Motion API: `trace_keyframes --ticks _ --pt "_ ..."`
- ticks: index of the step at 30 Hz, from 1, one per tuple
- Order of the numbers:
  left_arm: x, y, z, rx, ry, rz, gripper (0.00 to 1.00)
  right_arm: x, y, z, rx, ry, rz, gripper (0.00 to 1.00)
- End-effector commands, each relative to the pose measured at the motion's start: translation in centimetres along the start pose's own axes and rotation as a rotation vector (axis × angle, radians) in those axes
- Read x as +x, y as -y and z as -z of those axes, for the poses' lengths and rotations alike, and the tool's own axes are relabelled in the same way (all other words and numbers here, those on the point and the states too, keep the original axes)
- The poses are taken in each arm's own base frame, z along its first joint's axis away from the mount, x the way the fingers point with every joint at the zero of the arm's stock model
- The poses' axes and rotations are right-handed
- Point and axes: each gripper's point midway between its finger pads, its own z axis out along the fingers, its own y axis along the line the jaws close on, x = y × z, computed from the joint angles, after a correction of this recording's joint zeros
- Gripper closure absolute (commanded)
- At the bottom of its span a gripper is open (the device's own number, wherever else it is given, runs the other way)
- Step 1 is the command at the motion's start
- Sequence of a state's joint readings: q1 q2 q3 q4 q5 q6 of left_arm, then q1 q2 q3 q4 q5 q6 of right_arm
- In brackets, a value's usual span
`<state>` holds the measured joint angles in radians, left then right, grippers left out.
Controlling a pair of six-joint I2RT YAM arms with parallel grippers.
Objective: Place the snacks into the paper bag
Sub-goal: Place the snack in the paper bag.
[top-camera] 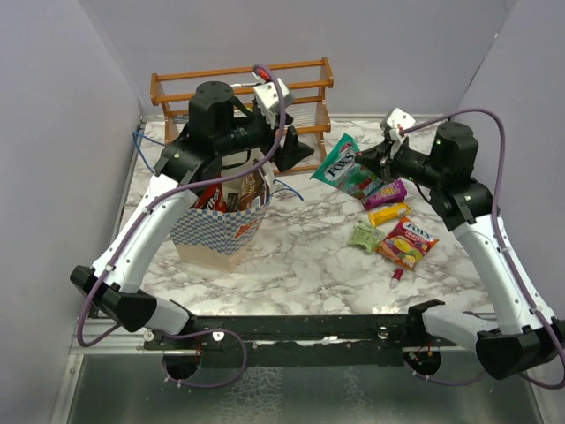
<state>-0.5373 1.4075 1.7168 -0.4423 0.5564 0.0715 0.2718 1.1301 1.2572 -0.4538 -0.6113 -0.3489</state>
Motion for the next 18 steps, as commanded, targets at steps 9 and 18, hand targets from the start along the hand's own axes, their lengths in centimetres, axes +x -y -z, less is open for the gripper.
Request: trace_keyframes --ticks 9,18 --pt "-1.2 5.7 -2.7 0.301 0.079 0.077 0.12 -10.1 -0.2 4.4 0.072 0.259 -0.05 0.99" --pt "-0.4 8.2 -3.7 0.414 0.089 0.159 0.34 -11.4 -1.2 5.1 0.031 0.291 -0.053 0.99"
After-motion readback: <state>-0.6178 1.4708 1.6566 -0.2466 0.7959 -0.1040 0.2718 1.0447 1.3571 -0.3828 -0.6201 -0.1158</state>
